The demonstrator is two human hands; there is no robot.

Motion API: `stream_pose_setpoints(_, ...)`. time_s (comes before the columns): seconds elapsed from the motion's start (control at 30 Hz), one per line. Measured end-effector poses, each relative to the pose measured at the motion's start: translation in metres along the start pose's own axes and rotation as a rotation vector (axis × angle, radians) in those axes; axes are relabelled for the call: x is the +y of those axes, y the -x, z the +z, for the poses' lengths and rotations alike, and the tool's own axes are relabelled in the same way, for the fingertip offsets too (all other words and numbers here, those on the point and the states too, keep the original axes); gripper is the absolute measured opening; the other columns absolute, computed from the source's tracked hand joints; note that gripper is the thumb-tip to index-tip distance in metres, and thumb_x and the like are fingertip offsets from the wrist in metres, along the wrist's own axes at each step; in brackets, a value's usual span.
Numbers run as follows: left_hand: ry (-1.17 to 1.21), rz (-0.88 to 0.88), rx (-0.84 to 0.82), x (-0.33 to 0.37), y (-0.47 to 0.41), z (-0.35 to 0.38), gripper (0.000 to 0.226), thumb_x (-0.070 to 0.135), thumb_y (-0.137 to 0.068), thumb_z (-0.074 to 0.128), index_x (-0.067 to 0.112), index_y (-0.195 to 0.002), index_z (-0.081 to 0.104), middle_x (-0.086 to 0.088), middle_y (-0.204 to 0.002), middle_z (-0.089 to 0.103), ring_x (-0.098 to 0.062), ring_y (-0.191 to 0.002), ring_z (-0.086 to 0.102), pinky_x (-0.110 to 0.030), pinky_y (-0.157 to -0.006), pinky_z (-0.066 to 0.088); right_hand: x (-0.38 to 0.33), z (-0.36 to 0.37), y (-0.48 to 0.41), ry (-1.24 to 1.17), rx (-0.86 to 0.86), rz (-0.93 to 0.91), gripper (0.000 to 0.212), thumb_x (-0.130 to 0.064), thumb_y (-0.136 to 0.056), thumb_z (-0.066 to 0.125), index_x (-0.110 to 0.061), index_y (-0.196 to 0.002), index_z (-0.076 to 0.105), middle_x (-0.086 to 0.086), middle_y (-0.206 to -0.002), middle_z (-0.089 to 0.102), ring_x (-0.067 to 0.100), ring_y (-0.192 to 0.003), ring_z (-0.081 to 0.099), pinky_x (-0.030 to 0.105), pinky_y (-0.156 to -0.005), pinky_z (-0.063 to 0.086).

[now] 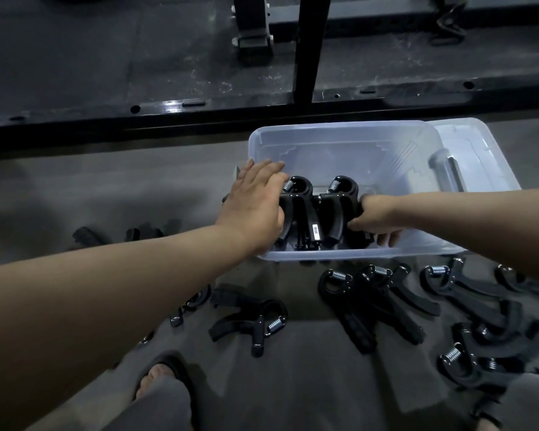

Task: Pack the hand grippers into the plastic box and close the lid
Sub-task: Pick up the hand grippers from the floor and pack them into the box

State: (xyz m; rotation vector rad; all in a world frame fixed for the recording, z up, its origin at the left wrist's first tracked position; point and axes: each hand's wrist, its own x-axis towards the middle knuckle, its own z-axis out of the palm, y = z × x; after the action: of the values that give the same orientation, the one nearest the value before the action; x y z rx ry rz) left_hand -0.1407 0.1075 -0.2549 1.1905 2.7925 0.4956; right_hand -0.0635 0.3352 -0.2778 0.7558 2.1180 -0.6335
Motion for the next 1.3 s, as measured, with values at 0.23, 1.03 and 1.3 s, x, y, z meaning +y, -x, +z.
stream_pose_setpoints(0.23, -0.016, 0.01, 0.006, 0.0, -0.001, 0.001, 0.057, 0.009, -0.082, 0.051, 0.016, -0.139, 0.044, -0.002, -0.153, 0.035, -0.019, -0.144, 0.022, -0.033, -0.122, 0.001, 0.004, -0.002, -0.01, -0.138, 0.071, -0.046, 0.044, -0.034, -0.105, 0.03, 0.005, -0.111, 0.05, 0.023, -0.078, 0.059, 0.031, -0.051, 0.063, 0.033, -0.039, 0.054)
stream_pose_setpoints(1.03, 0.006, -0.01, 0.006, 0.003, 0.002, -0.005, 0.059, 0.007, -0.082, 0.049, 0.017, -0.14, 0.043, 0.0, -0.154, 0.031, -0.018, -0.146, 0.014, -0.024, -0.116, -0.012, -0.008, 0.011, -0.01, -0.021, 0.157, -0.016, 0.014, -0.011, -0.096, 0.039, -0.001, -0.097, 0.049, 0.022, -0.092, 0.059, 0.032, -0.068, 0.061, 0.031, -0.049, 0.052)
stream_pose_setpoints(1.3, 0.146, -0.048, 0.002, 0.0, 0.003, -0.005, 0.058, 0.014, -0.082, 0.044, 0.013, -0.14, 0.043, -0.003, -0.155, 0.03, -0.017, -0.147, 0.014, -0.025, -0.118, -0.009, -0.02, 0.007, -0.002, 0.094, 0.178, -0.021, 0.039, -0.021, -0.1, 0.034, 0.007, -0.114, 0.057, 0.026, -0.108, 0.063, 0.038, -0.097, 0.063, 0.034, -0.077, 0.051)
